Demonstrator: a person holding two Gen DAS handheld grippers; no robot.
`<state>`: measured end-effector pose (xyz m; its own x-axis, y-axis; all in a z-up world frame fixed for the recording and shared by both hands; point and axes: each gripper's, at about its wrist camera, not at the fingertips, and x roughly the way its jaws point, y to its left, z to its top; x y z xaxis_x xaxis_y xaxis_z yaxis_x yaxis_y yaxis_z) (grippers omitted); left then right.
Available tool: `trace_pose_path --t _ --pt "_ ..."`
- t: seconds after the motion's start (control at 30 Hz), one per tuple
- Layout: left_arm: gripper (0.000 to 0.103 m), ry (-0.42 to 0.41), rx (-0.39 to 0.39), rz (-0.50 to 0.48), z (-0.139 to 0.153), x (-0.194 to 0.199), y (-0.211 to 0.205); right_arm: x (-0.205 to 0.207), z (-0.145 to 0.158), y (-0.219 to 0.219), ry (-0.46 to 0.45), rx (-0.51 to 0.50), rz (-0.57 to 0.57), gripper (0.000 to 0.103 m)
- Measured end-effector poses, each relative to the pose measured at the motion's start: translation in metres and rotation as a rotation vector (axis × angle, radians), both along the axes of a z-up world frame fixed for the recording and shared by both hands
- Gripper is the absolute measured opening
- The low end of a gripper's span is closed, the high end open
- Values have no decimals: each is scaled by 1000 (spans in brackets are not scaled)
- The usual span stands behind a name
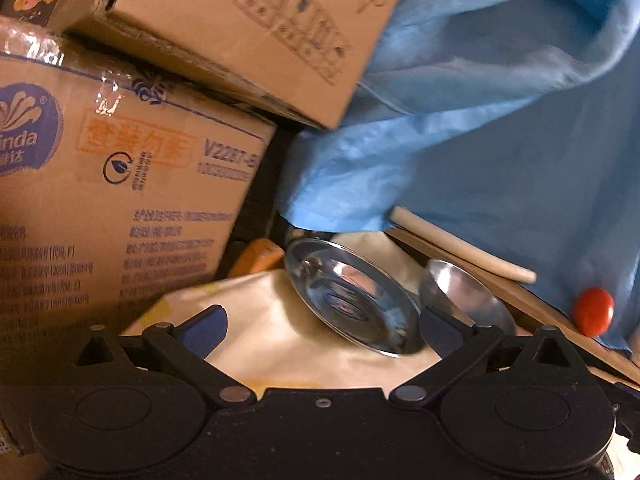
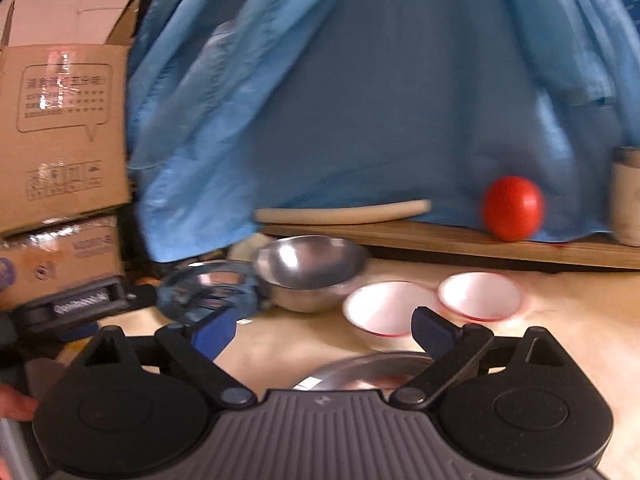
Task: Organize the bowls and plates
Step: 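Move both grippers to the small logo plate and close them on its rim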
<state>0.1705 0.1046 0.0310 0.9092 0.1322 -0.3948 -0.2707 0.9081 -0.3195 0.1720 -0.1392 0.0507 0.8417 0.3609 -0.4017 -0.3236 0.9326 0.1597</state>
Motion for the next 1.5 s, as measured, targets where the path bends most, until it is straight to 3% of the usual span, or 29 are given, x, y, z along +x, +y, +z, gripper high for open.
trace_pose_path --t 0.13,0.3,0.4,0.47,0.6,0.73,0.97,1.2,1.33,1.5 --pt "102 11 -41 5 -2 13 16 24 4 18 47 45 56 98" --pt "97 1 -148 -5 -7 25 25 59 0 25 172 188 88 97" --pt "94 -4 -150 -10 -7 32 23 76 -9 30 240 238 99 92" --pt "92 -13 -155 -12 -7 35 24 81 -14 36 254 234 96 90" --pt "77 -17 -175 -21 -10 40 25 89 -24 51 283 197 98 80" --pt "69 -16 -188 -54 -13 39 22 93 -32 59 300 173 95 75" --pt "51 24 -220 -59 -27 54 25 99 -37 63 324 157 89 59" --pt "27 31 -236 -17 -35 60 29 109 -45 78 364 131 68 36" --pt "16 31 -232 6 -36 62 31 116 -46 84 384 101 66 35" --pt "12 35 -239 16 -40 64 34 128 -46 93 421 74 75 34"
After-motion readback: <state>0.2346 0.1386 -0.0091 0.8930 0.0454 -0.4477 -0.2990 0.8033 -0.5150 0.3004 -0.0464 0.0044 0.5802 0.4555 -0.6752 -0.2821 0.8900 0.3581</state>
